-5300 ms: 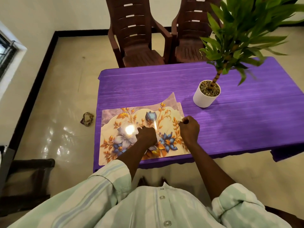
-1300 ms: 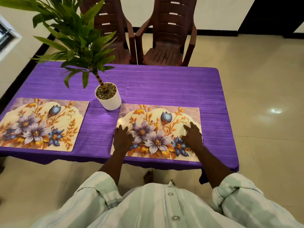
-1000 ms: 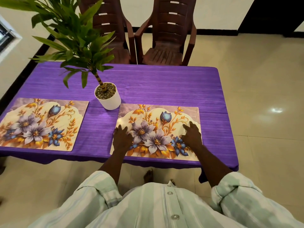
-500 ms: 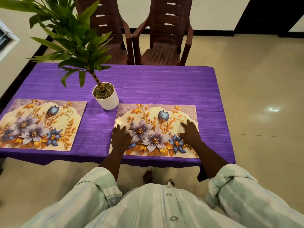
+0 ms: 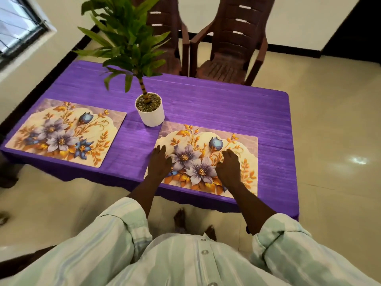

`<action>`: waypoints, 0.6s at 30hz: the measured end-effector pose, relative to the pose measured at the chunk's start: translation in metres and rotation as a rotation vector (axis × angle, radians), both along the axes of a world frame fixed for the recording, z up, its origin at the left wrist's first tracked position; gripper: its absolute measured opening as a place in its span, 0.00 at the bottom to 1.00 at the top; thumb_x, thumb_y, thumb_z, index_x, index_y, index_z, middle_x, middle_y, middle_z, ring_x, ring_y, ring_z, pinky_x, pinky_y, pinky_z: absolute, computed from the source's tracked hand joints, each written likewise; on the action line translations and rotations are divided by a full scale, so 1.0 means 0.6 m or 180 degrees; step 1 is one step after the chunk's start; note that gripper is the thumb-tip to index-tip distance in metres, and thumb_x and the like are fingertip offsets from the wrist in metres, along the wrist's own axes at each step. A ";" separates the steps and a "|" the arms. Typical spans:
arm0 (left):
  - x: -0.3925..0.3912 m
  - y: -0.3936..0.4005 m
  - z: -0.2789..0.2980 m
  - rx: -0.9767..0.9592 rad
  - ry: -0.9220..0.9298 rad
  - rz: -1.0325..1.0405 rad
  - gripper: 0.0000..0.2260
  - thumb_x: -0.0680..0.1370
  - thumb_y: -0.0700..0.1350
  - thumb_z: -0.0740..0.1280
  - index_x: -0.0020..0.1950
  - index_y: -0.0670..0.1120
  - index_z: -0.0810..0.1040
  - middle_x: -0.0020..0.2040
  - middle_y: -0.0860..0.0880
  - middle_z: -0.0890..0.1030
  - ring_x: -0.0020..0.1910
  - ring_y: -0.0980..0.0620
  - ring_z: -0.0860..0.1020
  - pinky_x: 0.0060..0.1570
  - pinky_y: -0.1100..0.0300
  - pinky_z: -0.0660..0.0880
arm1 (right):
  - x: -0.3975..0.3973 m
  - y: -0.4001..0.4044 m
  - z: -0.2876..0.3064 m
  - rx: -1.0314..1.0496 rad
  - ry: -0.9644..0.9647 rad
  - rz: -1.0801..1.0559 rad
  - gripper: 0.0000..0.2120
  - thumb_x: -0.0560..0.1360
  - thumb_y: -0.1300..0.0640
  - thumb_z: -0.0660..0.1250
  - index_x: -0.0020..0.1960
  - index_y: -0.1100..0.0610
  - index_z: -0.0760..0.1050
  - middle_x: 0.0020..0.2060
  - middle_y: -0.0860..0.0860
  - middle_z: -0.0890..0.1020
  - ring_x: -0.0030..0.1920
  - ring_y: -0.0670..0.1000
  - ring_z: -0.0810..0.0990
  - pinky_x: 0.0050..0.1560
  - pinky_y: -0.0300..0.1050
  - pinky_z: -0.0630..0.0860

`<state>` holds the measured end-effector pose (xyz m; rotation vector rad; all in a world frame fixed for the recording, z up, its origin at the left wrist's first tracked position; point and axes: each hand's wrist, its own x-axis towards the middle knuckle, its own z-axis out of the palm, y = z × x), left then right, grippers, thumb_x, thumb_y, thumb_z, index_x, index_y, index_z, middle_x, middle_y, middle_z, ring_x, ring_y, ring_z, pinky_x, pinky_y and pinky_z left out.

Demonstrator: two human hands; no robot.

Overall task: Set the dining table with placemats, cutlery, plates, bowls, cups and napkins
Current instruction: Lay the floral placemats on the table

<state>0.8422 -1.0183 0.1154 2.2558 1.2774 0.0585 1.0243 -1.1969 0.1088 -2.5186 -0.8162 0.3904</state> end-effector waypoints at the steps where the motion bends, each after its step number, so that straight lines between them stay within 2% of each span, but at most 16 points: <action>1: -0.005 -0.003 0.004 -0.0046 -0.0139 0.0122 0.24 0.81 0.47 0.62 0.75 0.41 0.63 0.75 0.41 0.65 0.75 0.43 0.61 0.73 0.53 0.56 | -0.016 0.013 0.000 0.0100 0.0039 0.0103 0.22 0.72 0.60 0.67 0.66 0.62 0.73 0.65 0.59 0.75 0.66 0.61 0.72 0.65 0.52 0.70; 3: -0.024 -0.002 0.010 -0.0129 -0.0439 0.0409 0.22 0.80 0.46 0.63 0.72 0.41 0.68 0.71 0.42 0.71 0.71 0.42 0.67 0.69 0.52 0.63 | -0.054 0.045 0.005 0.0257 0.0112 0.0330 0.19 0.71 0.63 0.67 0.61 0.64 0.76 0.60 0.60 0.78 0.60 0.62 0.75 0.60 0.51 0.72; 5: -0.045 0.004 0.014 -0.0128 -0.0572 0.0593 0.19 0.80 0.46 0.63 0.70 0.42 0.71 0.68 0.43 0.73 0.68 0.44 0.69 0.67 0.53 0.65 | -0.087 0.078 0.011 0.0313 0.0134 0.0577 0.16 0.71 0.65 0.67 0.58 0.66 0.78 0.58 0.62 0.79 0.58 0.63 0.76 0.57 0.51 0.72; 9: -0.102 0.044 0.022 0.0190 -0.0756 0.0822 0.15 0.80 0.46 0.62 0.65 0.42 0.76 0.62 0.43 0.79 0.61 0.45 0.76 0.60 0.54 0.71 | -0.155 0.165 0.025 0.0190 0.0065 0.1018 0.16 0.75 0.61 0.65 0.62 0.62 0.76 0.62 0.58 0.77 0.61 0.59 0.75 0.60 0.50 0.71; 13: -0.192 0.119 0.031 0.0254 -0.0926 0.1042 0.14 0.81 0.44 0.61 0.63 0.41 0.78 0.59 0.43 0.81 0.58 0.45 0.78 0.59 0.54 0.72 | -0.256 0.290 0.049 0.0271 0.0082 0.1290 0.16 0.78 0.61 0.61 0.65 0.60 0.74 0.64 0.56 0.74 0.63 0.57 0.74 0.61 0.48 0.71; 18: -0.340 0.246 0.041 0.0190 -0.0902 0.1404 0.12 0.79 0.42 0.61 0.58 0.42 0.80 0.55 0.42 0.82 0.55 0.42 0.79 0.52 0.54 0.73 | -0.408 0.446 0.051 0.0422 0.0351 0.1391 0.15 0.76 0.63 0.61 0.62 0.60 0.76 0.61 0.56 0.76 0.58 0.58 0.76 0.53 0.49 0.72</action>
